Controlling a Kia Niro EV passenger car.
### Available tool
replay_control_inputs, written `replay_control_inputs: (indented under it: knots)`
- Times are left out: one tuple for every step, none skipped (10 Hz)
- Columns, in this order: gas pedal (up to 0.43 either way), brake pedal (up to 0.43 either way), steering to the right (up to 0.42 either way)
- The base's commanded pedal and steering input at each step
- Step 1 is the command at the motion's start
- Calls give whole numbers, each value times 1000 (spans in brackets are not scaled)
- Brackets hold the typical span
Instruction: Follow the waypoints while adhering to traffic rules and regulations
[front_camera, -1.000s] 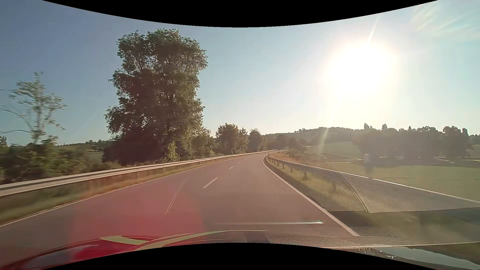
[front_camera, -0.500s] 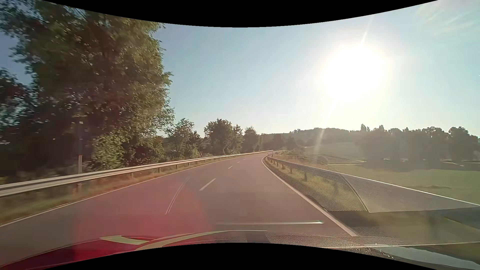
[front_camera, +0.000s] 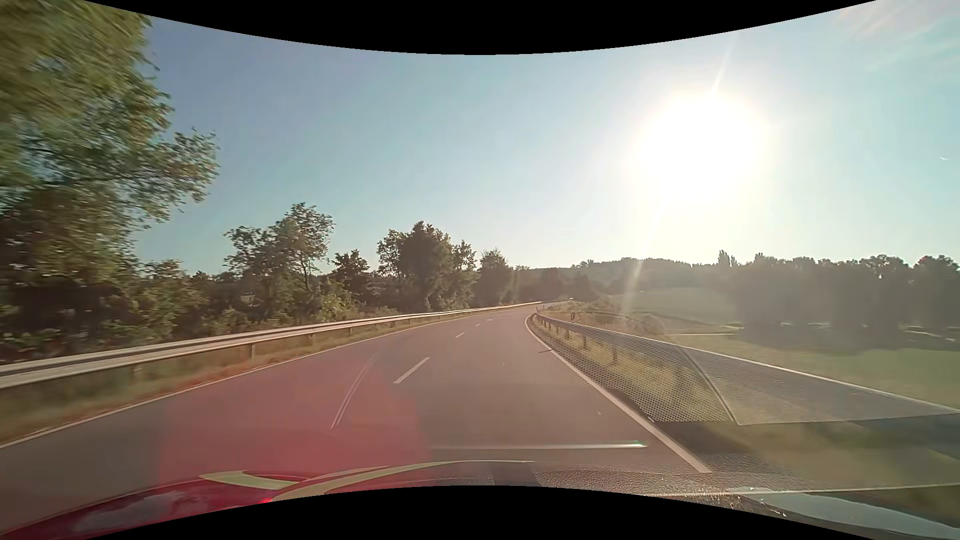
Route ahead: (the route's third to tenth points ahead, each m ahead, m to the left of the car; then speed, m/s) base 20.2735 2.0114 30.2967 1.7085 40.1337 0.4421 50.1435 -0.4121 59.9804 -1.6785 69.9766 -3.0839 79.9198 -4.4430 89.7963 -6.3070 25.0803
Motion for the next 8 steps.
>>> replay_control_inputs:
  knots:
    - [209,0,10]
    - [209,0,10]
    - [209,0,11]
    - [209,0,11]
    - [209,0,11]
    - [209,0,11]
    - [209,0,11]
    - [209,0,12]
